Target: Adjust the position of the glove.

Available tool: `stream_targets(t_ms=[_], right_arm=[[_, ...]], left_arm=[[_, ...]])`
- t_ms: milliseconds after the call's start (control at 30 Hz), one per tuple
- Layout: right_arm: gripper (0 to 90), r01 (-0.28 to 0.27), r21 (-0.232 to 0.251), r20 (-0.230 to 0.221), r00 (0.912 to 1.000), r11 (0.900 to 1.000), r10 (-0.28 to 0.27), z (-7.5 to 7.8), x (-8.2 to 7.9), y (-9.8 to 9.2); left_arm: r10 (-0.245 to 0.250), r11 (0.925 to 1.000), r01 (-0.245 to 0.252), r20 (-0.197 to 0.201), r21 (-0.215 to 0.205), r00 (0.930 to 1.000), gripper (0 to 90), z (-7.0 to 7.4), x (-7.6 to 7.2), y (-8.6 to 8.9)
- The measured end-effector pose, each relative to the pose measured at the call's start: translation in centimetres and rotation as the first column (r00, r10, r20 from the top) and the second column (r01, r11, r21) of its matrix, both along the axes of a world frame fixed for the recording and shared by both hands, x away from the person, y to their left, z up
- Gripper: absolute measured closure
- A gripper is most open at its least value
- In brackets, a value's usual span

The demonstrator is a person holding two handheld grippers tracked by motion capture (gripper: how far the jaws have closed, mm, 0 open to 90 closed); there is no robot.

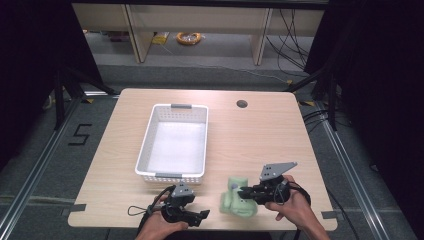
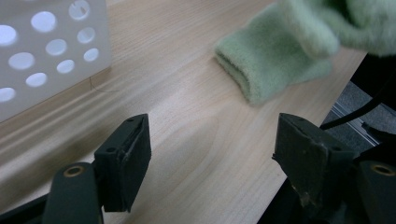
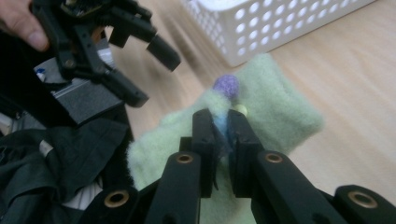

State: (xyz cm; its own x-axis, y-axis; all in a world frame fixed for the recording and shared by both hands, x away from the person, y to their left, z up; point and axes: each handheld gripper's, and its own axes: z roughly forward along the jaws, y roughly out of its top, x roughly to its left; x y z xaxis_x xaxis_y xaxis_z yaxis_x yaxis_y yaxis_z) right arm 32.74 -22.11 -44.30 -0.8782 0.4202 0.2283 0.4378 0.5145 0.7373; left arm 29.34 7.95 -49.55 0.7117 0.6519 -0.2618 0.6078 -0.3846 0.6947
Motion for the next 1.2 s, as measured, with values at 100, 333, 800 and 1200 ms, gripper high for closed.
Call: stream_targets(t_ms=[100,333,800,1200], right_arm=[[83.7,-0.032,-0.026,-0.013,0.9994,0.999,0.032,-0.7,-0.2,0.3],[82.5,-0.103,-0.071,-0.041,0.9941,0.992,0.101,-2.8,0.2,1.1],[58.4,0.019,-0.105,0.02,0.9997,0.994,-0.017,-2.6,-1.3,0.4],[55.3,0.182,-0.129,0.015,0.9833,0.975,-0.181,-2.5,-5.8,-1.3]], left_arm=[[0.021,0.9995,-0.022,-0.003,-0.025,0.9998,26.8,0.1,-0.1,-0.2],[-0.004,0.9995,0.005,0.025,-0.031,0.9997,30.1,0.7,0.3,-0.9],[-0.123,0.9917,0.126,0.102,-0.025,0.9872,41.8,2.8,2.5,-4.8],[-0.185,0.9815,0.187,0.058,-0.039,0.981,45.1,2.8,4.7,-7.3]])
